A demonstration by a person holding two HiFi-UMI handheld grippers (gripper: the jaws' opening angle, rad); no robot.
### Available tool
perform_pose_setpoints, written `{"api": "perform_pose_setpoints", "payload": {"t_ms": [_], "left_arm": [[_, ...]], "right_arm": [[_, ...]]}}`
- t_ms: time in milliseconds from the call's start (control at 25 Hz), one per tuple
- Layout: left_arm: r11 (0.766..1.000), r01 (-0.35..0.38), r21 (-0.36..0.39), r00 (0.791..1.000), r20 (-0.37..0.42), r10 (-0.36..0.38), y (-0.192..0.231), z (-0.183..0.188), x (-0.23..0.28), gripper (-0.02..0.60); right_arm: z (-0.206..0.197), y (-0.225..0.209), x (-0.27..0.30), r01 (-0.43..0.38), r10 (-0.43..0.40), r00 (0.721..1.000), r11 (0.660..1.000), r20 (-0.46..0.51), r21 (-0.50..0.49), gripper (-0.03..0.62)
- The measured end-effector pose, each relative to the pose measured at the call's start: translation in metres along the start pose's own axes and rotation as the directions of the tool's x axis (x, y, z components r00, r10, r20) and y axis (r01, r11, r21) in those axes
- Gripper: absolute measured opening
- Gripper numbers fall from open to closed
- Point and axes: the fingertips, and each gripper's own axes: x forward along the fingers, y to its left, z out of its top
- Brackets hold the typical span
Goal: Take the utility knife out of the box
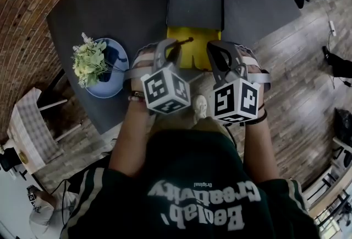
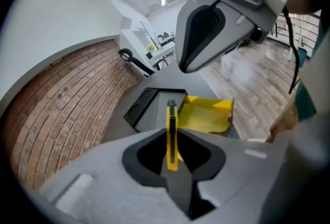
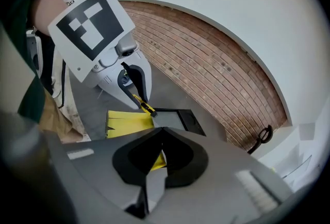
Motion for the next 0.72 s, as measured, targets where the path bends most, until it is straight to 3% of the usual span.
{"api": "perform_pose_setpoints", "payload": {"t_ms": [720], "left_arm": [[0.995, 0.099, -0.021, 0.995, -0.028, -0.1, -0.019, -0.018, 0.053, 0.064]], "right_arm": [[-0.015, 0.014, 0.029, -0.068, 0.069, 0.997, 0.996, -0.034, 0.05, 0.006]]}}
